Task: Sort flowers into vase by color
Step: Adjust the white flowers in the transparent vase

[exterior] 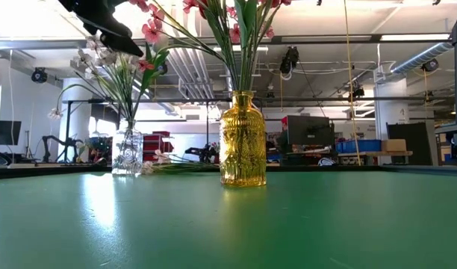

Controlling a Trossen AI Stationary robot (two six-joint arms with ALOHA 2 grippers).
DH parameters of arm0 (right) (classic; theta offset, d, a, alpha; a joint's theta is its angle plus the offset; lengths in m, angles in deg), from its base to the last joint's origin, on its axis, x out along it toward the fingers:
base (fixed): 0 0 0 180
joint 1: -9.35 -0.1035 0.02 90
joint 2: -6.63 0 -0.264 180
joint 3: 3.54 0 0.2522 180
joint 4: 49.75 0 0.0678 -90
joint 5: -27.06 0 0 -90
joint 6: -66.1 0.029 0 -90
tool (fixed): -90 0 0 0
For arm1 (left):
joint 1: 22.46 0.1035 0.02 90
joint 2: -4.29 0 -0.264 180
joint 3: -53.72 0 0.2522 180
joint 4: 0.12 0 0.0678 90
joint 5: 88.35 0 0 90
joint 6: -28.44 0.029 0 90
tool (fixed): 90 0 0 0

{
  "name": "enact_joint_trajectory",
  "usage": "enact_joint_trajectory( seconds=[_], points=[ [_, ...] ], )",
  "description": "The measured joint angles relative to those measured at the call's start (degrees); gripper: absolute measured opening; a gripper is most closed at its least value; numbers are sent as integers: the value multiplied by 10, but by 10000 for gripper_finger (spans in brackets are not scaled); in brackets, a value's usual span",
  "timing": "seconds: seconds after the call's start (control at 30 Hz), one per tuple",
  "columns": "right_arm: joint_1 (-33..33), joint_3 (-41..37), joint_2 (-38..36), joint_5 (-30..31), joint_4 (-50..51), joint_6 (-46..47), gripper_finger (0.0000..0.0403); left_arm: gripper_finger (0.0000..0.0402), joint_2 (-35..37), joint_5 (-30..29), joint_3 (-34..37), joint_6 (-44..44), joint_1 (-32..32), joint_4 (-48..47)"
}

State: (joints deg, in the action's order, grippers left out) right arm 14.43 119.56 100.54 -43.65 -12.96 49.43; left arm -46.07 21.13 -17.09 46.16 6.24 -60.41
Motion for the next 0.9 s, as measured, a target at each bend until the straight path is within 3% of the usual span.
enact_joint_trajectory(
  seconds=[0.37,0.73,0.9],
  points=[
    [2,0,0,0,5,2,210,367,-7,-17,0,-18,0,5],
    [2,-3,0,0,6,15,210,367,-5,-26,-87,-222,0,26],
    [2,-3,0,-1,-4,17,210,367,-5,-25,-117,-249,0,29]
  ],
)
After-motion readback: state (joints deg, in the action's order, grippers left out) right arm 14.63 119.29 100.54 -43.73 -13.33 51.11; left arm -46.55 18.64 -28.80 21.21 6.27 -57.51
